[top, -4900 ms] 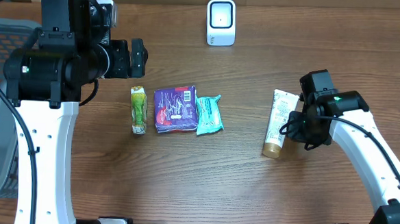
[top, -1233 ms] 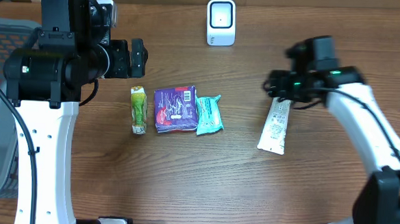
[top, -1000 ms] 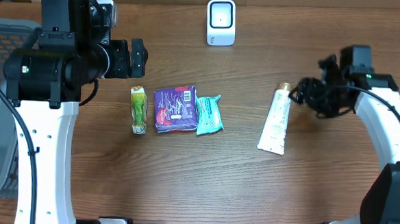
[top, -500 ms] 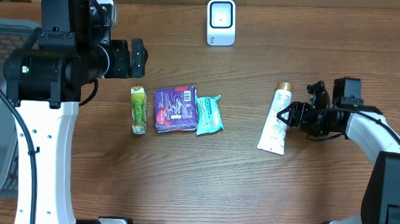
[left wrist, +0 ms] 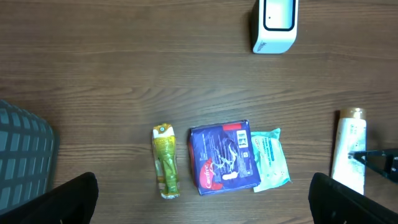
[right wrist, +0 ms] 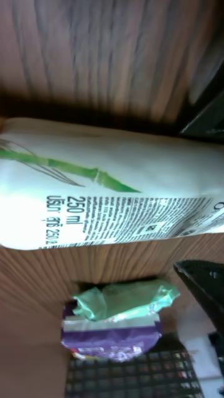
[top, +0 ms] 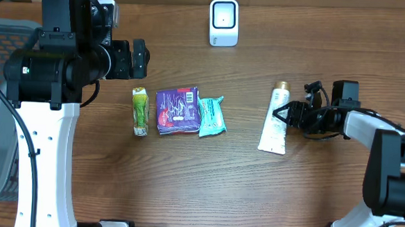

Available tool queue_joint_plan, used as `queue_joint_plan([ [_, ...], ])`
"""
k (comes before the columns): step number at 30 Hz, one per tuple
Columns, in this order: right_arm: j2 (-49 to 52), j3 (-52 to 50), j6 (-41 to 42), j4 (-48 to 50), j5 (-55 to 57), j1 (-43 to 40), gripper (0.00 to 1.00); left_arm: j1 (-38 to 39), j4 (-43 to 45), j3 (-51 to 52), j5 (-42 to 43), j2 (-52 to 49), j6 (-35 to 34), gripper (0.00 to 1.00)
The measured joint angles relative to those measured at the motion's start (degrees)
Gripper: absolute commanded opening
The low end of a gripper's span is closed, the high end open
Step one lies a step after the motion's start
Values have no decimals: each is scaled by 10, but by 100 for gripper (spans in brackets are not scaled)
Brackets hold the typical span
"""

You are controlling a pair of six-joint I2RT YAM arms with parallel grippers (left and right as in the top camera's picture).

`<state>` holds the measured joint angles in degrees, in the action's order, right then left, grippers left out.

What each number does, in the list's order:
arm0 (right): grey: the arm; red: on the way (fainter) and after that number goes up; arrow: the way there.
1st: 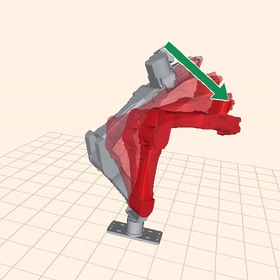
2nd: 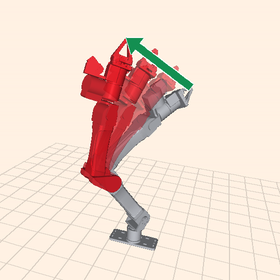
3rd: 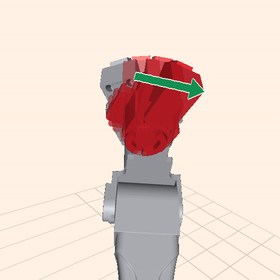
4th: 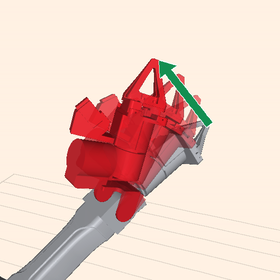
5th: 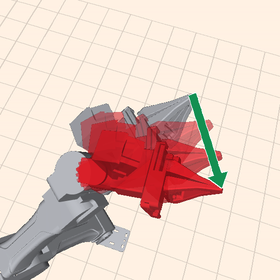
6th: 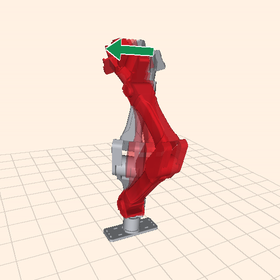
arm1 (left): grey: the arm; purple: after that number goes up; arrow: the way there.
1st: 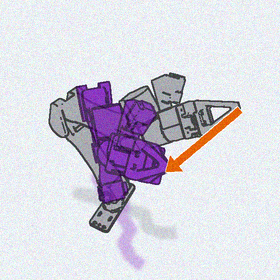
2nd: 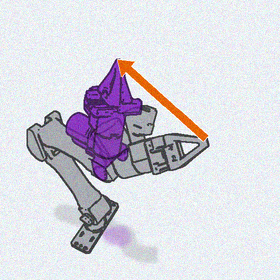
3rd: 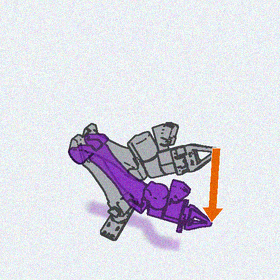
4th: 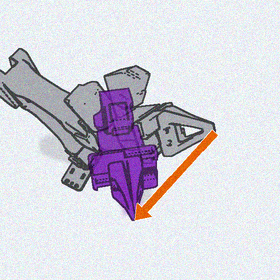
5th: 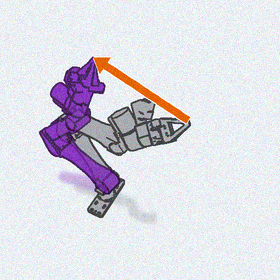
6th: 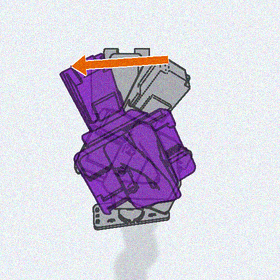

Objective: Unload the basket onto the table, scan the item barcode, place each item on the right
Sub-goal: 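Grasp the Pantene tube by its body with the right gripper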

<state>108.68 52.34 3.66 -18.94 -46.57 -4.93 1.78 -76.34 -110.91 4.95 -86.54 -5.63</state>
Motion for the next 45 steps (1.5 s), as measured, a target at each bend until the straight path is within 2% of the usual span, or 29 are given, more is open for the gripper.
queue_joint_plan([
  [5,40,5,8,3,-44,0,13,0,0,0,0,0,0,100],
  [7,43,5,11,4,-57,0,5,0,0,0,0,0,0,100],
  [16,50,9,12,1,-98,-2,4,0,0,0,0,0,0,100],
  [23,29,63,-33,-176,-85,2,4,0,0,0,0,0,0,100],
  [26,-9,99,-70,-266,-90,4,4,0,0,0,0,0,0,100],
  [30,-76,171,-107,-332,-102,14,4,0,0,0,0,0,0,100],
  [37,-161,272,-129,-383,-132,51,4,0,0,0,0,0,0,99],
  [45,-180,326,-97,-380,-174,70,4,0,0,0,0,0,0,100],
])
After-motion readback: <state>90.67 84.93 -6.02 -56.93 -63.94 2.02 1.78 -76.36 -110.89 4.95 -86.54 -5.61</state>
